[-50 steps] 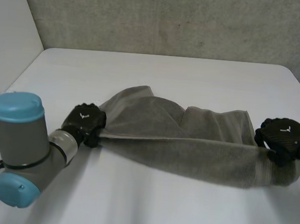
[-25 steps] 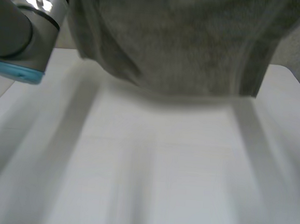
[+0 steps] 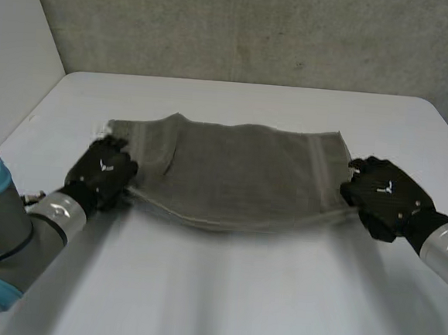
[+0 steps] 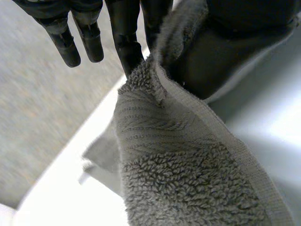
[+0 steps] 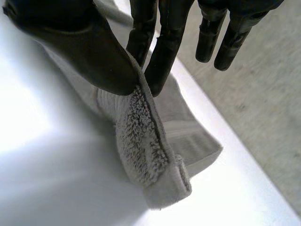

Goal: Fold the towel.

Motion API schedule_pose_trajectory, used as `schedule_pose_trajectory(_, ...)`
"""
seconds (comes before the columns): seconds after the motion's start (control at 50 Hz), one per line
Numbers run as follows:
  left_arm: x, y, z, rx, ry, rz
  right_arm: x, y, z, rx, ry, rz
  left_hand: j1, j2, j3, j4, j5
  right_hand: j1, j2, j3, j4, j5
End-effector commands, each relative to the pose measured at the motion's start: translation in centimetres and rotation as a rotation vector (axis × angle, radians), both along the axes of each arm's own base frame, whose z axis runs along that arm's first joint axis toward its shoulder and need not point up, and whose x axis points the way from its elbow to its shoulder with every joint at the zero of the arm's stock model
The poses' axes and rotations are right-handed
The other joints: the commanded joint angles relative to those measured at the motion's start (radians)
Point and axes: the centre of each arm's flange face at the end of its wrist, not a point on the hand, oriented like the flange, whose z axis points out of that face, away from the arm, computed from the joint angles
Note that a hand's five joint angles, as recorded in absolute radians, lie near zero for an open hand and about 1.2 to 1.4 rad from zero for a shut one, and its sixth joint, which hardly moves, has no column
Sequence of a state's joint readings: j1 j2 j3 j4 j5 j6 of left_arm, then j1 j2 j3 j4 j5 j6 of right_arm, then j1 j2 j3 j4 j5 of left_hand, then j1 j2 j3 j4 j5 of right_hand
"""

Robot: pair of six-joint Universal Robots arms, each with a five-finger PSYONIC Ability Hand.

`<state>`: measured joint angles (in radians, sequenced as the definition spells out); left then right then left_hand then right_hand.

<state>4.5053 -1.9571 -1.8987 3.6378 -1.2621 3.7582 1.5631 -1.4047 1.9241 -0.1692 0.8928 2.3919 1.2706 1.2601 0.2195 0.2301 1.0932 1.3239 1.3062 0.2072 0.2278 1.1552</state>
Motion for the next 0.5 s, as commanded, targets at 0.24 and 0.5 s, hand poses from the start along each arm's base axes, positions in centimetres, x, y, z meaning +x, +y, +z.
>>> schedule_pose_trajectory(0.24,0.9,-1.0,-1.6,0.032,-0.026,0.113,-0.9,-0.7,-0.2,0.023,0.002,-0.051,-0.734,-0.724,-0.045,-0.056,-0.731,0.072,0.090,-0.033,-0.053,0.067)
schedule_pose_trajectory(0.5,1.2,-0.3,-1.5,0.041,-0.030,0.121,-2.3,-1.5,0.1,0.046,0.002,-0.104,-0.734,-0.724,-0.045,-0.056,-0.731,0.072,0.090,-0.033,-0.053,0.067)
